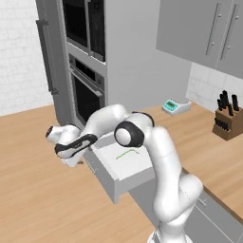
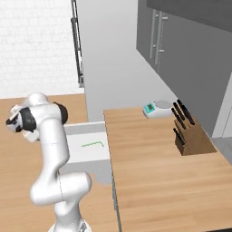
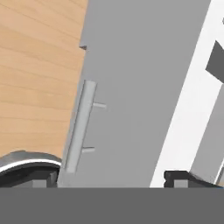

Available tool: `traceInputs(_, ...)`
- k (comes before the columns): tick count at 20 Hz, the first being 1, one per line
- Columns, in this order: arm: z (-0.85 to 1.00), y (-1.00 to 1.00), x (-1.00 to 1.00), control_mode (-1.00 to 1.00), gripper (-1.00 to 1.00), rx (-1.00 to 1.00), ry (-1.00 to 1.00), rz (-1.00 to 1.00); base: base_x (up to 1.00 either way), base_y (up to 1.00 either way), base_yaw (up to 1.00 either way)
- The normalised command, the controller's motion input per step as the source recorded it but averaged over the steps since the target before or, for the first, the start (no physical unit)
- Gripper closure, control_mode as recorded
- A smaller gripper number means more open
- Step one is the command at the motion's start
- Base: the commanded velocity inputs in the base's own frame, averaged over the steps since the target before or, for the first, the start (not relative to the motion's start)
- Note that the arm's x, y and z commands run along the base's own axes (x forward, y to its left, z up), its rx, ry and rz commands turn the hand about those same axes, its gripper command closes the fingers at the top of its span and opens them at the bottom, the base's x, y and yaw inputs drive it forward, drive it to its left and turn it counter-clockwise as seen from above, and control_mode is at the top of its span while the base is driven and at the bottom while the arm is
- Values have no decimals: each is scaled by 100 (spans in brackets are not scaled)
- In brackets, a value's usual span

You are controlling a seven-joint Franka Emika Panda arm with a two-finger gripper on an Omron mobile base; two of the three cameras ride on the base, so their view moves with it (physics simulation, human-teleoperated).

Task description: Take a straw from the drawer in front and place it inside the glass cup on the dining counter.

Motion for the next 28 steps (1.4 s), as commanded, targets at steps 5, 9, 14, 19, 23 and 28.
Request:
traceInputs(5,82,-42,-20,-100,-100,41,33,-2,0,0,0)
traceInputs(9,51,-83,28,-100,-100,16,24,-10,0,0,0)
traceInputs(14,0,-79,41,-100,-100,7,21,-7,0,0,0)
traceInputs(19,-47,-38,20,-100,-100,7,11,0,0,0,0)
traceInputs(23,-73,-6,8,-100,-100,5,1,0,0,0,0)
traceInputs(28,-74,0,1,-100,-100,3,-2,0,0,0,0)
